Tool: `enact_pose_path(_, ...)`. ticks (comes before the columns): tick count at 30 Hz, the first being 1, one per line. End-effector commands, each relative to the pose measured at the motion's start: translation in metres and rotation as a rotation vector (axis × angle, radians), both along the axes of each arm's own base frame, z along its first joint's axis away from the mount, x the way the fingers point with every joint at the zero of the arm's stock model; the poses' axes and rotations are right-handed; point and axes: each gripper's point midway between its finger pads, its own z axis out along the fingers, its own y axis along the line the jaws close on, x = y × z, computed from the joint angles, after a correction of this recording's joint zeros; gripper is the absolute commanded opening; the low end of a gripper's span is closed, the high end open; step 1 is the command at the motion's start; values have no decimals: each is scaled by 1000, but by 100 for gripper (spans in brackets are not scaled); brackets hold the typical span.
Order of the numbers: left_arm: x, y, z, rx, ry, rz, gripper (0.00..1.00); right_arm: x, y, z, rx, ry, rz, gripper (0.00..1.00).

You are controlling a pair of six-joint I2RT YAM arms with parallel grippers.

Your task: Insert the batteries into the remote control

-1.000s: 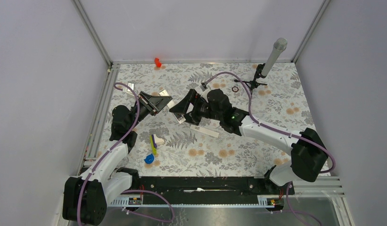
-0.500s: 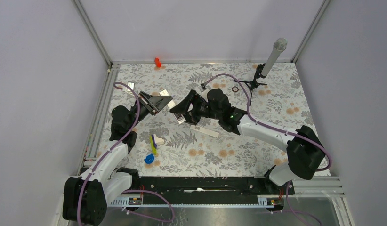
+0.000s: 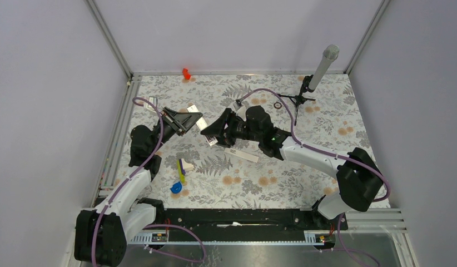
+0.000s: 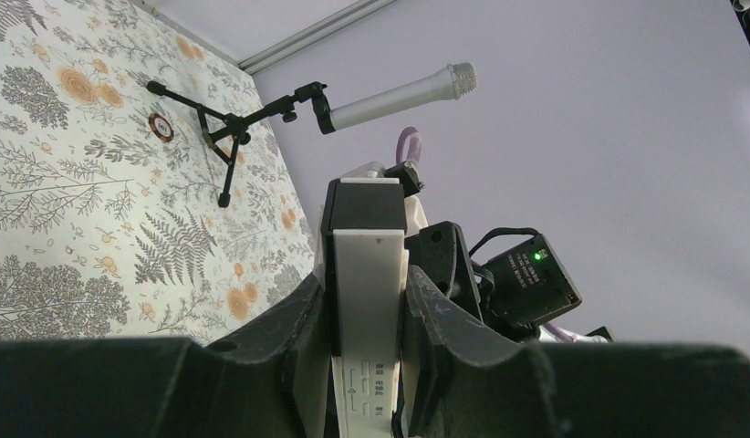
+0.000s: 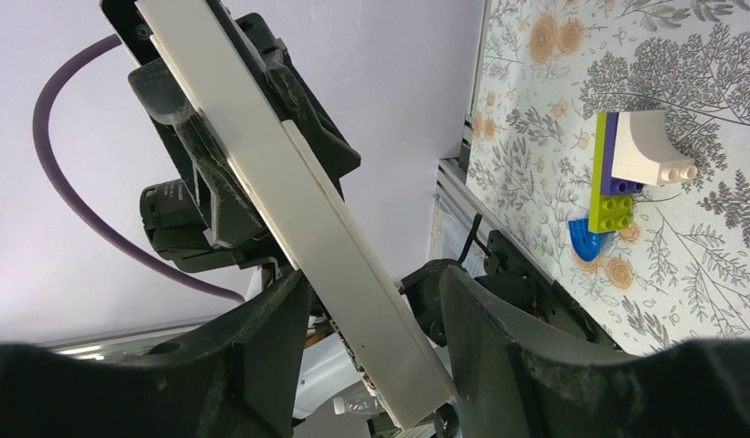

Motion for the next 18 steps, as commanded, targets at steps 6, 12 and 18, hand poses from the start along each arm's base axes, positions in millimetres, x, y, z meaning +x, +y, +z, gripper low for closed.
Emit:
enact_pose_path(6,-10,1,38,-68,-76,-18,0,-1,1,-5,4,-31,24,55)
enact_pose_path(12,-6,1,25,-24,-63,-5,0,-1,2,28,114,-159,53,96)
enact_pose_path(18,-1,2,9,15,-39,18,0,-4,-2,44,147,-290,104,99)
